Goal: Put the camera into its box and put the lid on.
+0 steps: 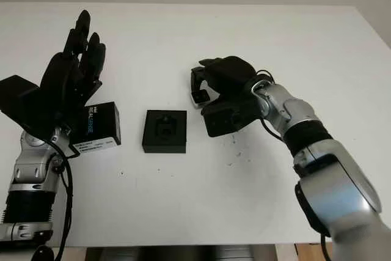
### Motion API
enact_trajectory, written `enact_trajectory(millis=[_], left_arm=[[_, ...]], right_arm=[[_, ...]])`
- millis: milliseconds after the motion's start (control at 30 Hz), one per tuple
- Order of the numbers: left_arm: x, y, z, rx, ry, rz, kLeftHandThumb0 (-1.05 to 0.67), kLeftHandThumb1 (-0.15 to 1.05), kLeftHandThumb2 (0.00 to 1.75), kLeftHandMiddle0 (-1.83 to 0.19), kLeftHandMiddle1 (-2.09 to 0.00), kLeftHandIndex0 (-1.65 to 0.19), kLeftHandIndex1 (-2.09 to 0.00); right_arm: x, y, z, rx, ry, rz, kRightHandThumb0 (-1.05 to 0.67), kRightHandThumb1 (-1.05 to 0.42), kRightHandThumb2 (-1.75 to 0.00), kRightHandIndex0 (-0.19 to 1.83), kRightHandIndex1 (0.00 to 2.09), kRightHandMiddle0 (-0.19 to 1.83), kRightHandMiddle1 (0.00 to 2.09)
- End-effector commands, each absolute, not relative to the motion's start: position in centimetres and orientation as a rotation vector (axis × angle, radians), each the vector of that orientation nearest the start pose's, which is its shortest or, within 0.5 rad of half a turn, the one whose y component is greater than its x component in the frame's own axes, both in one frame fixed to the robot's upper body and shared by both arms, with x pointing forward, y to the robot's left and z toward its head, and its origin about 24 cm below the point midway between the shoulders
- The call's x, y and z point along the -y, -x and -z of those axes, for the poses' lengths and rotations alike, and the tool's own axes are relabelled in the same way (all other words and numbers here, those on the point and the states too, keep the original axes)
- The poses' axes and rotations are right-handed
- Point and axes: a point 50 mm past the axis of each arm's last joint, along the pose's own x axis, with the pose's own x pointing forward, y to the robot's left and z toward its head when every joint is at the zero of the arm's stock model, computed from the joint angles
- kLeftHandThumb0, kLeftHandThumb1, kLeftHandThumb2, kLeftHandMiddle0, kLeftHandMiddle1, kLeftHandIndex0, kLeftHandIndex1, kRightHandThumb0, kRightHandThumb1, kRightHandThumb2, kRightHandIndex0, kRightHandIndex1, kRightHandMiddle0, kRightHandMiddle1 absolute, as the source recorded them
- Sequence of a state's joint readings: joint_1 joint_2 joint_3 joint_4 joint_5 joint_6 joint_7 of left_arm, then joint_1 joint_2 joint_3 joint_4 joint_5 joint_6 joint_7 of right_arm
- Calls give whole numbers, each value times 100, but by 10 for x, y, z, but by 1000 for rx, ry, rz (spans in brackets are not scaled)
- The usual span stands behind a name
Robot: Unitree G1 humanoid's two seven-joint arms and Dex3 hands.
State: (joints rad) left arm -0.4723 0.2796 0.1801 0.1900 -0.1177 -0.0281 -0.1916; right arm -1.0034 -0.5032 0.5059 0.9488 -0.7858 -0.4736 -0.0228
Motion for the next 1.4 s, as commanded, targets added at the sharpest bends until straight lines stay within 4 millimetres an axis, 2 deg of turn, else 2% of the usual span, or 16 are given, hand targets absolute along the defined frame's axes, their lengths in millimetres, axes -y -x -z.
enact_trajectory(millis=[0,433,867,967,1200,1367], left_arm=[[-208,-331,-156,345,-151,87,-63,105,50,15,-5,14,-5],[-208,-331,-155,338,-150,85,-63,105,50,14,-6,14,-5],[-207,-328,-155,340,-158,83,-63,105,50,13,-6,12,-6],[-207,-328,-154,336,-152,82,-63,105,50,13,-6,13,-6],[-205,-327,-153,327,-142,80,-61,105,50,13,-5,13,-5],[-203,-326,-152,317,-133,75,-63,105,49,13,-5,13,-5]], right_arm=[[148,-395,-159,431,1555,-455,-40,-96,-6,32,8,35,140],[150,-395,-166,495,1565,-403,-41,-102,-6,37,8,37,148],[149,-395,-180,380,1343,-301,-39,-104,-6,34,5,28,165],[147,-390,-187,364,1311,-272,-38,-104,-6,34,5,27,168],[137,-372,-202,341,1257,-222,-40,-103,-5,39,7,28,191],[129,-355,-208,369,1208,-228,-39,-103,-5,43,9,31,194]])
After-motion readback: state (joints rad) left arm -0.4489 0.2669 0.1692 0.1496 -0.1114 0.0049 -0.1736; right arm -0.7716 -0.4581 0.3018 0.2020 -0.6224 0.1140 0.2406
